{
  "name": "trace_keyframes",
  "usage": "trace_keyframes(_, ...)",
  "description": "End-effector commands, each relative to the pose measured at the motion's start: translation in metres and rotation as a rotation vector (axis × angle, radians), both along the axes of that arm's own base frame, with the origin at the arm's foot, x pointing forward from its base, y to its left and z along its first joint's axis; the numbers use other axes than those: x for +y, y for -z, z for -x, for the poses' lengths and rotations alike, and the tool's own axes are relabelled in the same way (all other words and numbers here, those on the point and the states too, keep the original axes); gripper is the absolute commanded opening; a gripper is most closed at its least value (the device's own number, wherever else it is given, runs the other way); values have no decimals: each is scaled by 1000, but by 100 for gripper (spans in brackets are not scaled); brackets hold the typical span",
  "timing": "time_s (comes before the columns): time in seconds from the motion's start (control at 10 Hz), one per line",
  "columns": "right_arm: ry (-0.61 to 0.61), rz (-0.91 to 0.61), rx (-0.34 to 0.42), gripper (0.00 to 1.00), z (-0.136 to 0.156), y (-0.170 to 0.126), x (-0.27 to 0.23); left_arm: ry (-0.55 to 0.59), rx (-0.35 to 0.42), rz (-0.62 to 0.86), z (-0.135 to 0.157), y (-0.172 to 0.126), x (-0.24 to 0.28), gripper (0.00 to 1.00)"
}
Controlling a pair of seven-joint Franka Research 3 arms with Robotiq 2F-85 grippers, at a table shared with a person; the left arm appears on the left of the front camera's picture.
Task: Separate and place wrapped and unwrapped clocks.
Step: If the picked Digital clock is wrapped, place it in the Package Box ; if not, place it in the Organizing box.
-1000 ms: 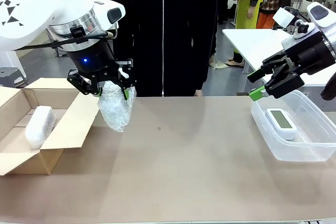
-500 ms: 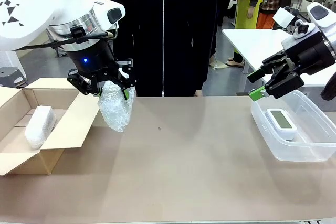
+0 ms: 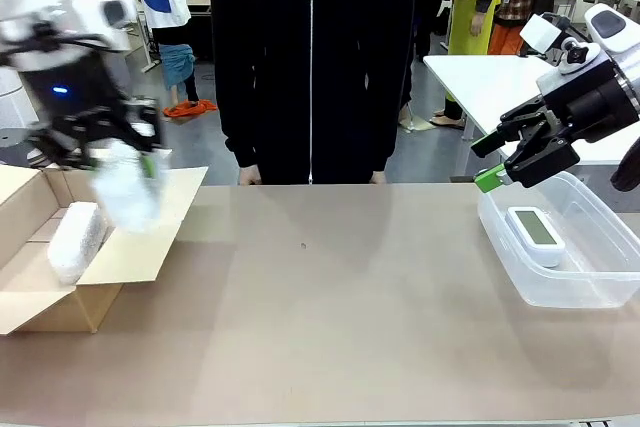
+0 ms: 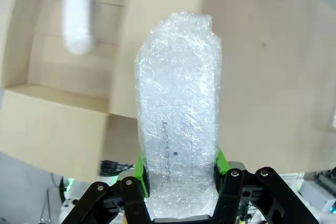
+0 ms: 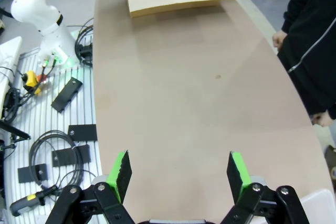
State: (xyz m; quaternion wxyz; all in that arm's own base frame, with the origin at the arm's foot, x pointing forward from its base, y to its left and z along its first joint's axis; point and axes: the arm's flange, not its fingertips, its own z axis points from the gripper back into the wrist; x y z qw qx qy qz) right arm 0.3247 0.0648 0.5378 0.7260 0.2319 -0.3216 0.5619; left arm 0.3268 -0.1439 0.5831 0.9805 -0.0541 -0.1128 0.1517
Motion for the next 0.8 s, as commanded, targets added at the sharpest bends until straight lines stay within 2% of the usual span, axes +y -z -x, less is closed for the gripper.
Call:
trace_keyframes(0.0,-21,-34,-5,95,-2,1,2,-101,1,-40,-19,5,54,53)
trace_keyframes(0.1,-21,-34,-5,95,-2,1,2,-218,22,-41,-41,14,78,53)
trace_keyframes(0.2,-21,-34,-5,95,-2,1,2,-253,56,-7,-61,28,92,53)
trace_keyframes(0.4,-21,-34,-5,95,-2,1,2,-316,66,76,-99,63,112,53)
trace_keyframes(0.7,-21,-34,-5,95,-2,1,2,-364,-36,-22,-125,105,134,53)
